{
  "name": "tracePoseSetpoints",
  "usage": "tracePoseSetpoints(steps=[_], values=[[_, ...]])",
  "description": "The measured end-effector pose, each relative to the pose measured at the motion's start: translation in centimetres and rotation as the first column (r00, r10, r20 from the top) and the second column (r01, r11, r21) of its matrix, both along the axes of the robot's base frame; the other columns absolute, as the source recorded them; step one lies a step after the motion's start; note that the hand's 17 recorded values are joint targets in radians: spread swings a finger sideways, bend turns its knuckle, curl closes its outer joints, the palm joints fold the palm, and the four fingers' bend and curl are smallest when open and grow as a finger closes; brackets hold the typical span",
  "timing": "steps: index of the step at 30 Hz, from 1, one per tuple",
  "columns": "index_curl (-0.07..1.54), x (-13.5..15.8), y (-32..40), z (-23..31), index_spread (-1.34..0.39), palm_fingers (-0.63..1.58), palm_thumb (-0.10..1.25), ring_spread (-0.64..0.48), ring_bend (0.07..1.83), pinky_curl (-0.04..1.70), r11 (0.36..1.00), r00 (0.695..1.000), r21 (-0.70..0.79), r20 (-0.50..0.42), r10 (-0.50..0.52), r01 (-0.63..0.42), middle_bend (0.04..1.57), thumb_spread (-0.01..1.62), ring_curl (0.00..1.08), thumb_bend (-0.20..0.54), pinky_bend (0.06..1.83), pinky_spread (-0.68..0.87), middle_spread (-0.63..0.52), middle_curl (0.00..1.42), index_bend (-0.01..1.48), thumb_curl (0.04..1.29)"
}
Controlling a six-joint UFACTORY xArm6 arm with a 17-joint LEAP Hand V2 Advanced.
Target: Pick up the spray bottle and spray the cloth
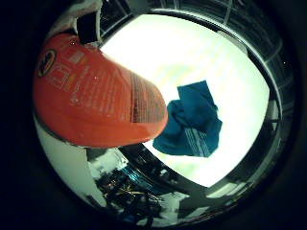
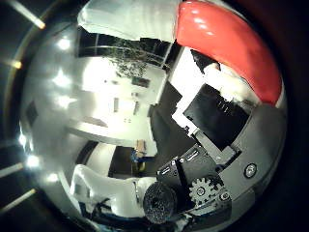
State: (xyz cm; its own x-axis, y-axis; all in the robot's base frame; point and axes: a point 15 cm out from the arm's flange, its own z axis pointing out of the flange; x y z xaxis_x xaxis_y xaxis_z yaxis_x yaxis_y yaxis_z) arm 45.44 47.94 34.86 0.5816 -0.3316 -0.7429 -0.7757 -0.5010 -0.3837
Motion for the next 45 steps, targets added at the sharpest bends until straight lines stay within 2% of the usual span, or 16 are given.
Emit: tracePoseSetpoints(steps=[6,13,26,33,40,45], values=[[0.68,2.0,2.3,-4.0,-0.19,1.22,1.04,-0.14,1.46,1.17,0.984,0.999,0.178,-0.048,-0.022,0.031,1.34,0.81,0.55,-0.015,1.04,-0.22,-0.08,0.58,1.15,0.88],[0.68,3.1,3.1,-10.9,-0.19,1.22,1.04,-0.14,1.46,1.17,0.978,0.995,0.2,-0.089,-0.044,0.061,1.34,0.81,0.55,-0.015,1.04,-0.21,-0.08,0.58,1.15,0.88],[0.68,1.7,3.1,-18.9,-0.19,1.22,1.03,-0.14,1.46,1.18,0.99,0.987,0.135,-0.161,-0.022,0.044,1.34,0.8,0.55,-0.016,1.03,-0.21,-0.08,0.58,1.15,0.88],[0.68,0.8,1.4,-23.6,-0.19,1.22,1.03,-0.14,1.46,1.18,1.0,0.986,0.01,-0.162,0.022,-0.021,1.34,0.8,0.55,-0.016,1.03,-0.21,-0.08,0.58,1.15,0.89],[0.68,0.6,0.9,-25.2,-0.18,1.21,0.99,-0.14,1.46,1.16,1.0,0.982,0.004,-0.187,0.025,-0.025,1.34,0.79,0.55,-0.023,1.03,-0.22,-0.07,0.58,1.14,0.88],[0.67,1.0,0.4,-25.4,-0.17,1.19,0.91,-0.14,1.44,1.1,1.0,0.983,0.005,-0.182,0.023,-0.022,1.29,0.77,0.54,-0.037,1.01,-0.24,-0.06,0.57,1.05,0.83]])
